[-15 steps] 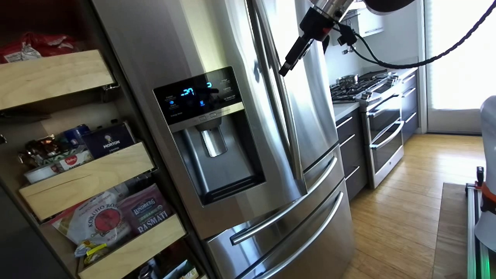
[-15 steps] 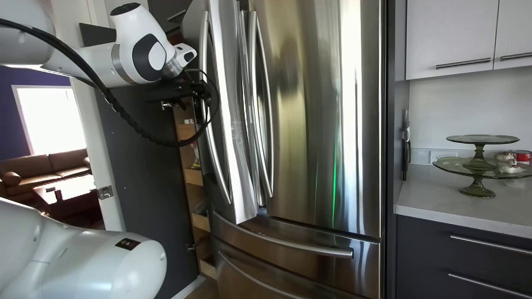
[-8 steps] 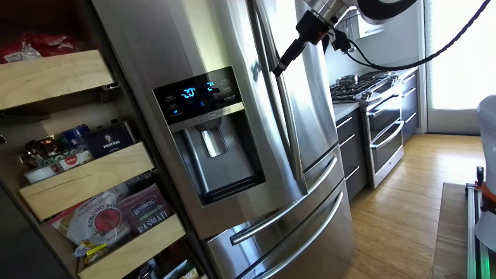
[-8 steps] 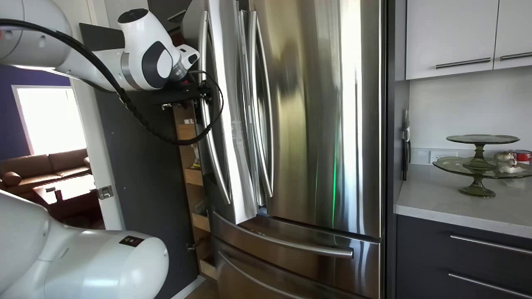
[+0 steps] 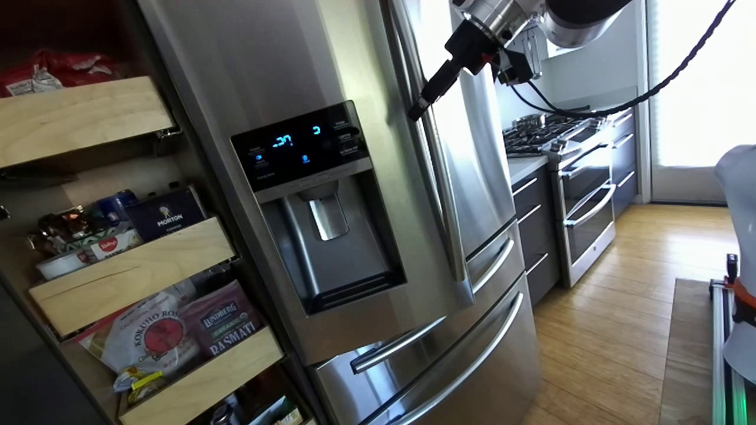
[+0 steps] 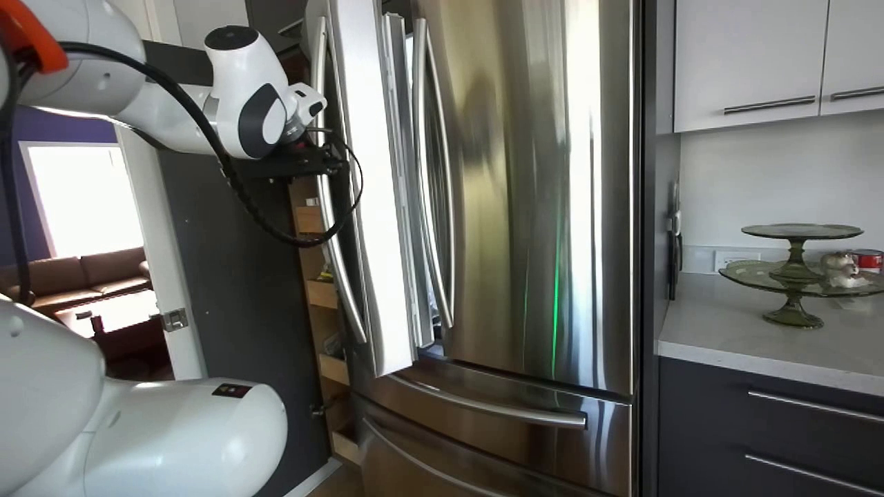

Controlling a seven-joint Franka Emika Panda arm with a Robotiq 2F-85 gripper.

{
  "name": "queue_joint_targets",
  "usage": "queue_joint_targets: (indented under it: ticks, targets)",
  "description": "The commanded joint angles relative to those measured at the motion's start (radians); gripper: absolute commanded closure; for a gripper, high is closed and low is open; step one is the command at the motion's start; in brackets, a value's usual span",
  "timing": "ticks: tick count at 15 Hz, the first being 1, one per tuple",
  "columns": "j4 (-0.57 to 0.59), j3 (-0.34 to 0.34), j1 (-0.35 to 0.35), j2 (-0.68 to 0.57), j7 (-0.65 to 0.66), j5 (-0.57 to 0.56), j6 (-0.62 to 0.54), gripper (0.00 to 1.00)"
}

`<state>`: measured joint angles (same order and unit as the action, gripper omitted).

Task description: Open the fridge door

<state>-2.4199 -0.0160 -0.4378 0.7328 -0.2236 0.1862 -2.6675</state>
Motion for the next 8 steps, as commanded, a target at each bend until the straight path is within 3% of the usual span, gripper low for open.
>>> queue_joint_targets:
  ticks: [1, 3, 8]
  targets:
    - [0.01, -0.056, -0.017, 0.017, 0.069, 0.036, 0.066, 0.0]
    - [0.024, -0.123, 0.02, 0.027, 0.15, 0.017, 0.115, 0.0]
    - [0.094, -0.362, 0.166, 0.037, 0.423, -0.083, 0.24, 0.0]
